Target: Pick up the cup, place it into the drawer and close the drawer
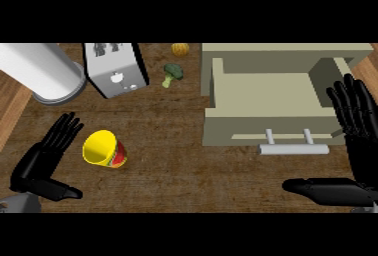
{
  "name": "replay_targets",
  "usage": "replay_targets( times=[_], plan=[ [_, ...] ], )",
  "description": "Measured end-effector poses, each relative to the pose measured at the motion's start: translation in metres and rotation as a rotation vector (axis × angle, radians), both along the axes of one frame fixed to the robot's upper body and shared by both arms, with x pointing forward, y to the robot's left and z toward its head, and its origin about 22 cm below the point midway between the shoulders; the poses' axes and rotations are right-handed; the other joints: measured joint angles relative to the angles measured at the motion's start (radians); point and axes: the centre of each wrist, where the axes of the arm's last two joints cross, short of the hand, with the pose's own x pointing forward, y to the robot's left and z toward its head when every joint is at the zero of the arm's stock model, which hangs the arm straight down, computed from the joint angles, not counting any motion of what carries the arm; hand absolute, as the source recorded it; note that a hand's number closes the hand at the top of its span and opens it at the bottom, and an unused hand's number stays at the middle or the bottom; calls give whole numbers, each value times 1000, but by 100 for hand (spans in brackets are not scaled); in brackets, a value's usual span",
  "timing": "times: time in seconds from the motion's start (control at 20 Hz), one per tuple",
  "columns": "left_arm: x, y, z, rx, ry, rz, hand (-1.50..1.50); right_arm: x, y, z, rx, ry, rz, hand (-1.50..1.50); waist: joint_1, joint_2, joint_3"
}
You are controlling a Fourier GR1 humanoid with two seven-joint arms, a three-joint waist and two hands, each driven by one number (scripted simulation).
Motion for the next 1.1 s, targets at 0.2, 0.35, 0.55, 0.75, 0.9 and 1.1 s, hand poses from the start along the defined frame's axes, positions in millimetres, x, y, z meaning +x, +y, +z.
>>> replay_targets(
  times=[0.2, 0.35, 0.55, 0.75, 0.9, 1.1],
  plan=[
    [6, 1, -28, 23, 35, 31, -150, 1, 3, -2, 0, -6, -2, -150, -3, 1, 0],
    [8, 7, -41, 30, 54, 59, -150, 3, 6, -2, 5, -3, 3, -150, -3, 1, 0],
    [10, 9, -54, 46, 67, 87, -150, 2, 4, -1, 3, -3, 5, -150, -7, 3, -1],
    [13, 12, -60, 46, 70, 113, -150, 7, 7, 1, 2, -1, 12, -150, -11, 4, -2],
    [10, 4, -70, 48, 69, 122, -150, 8, 3, -2, 1, -2, 17, -150, -14, 6, -2],
    [11, 0, -75, 59, 62, 118, -150, 6, 8, 2, 0, -1, 29, -150, -19, 7, -3]
  ],
)
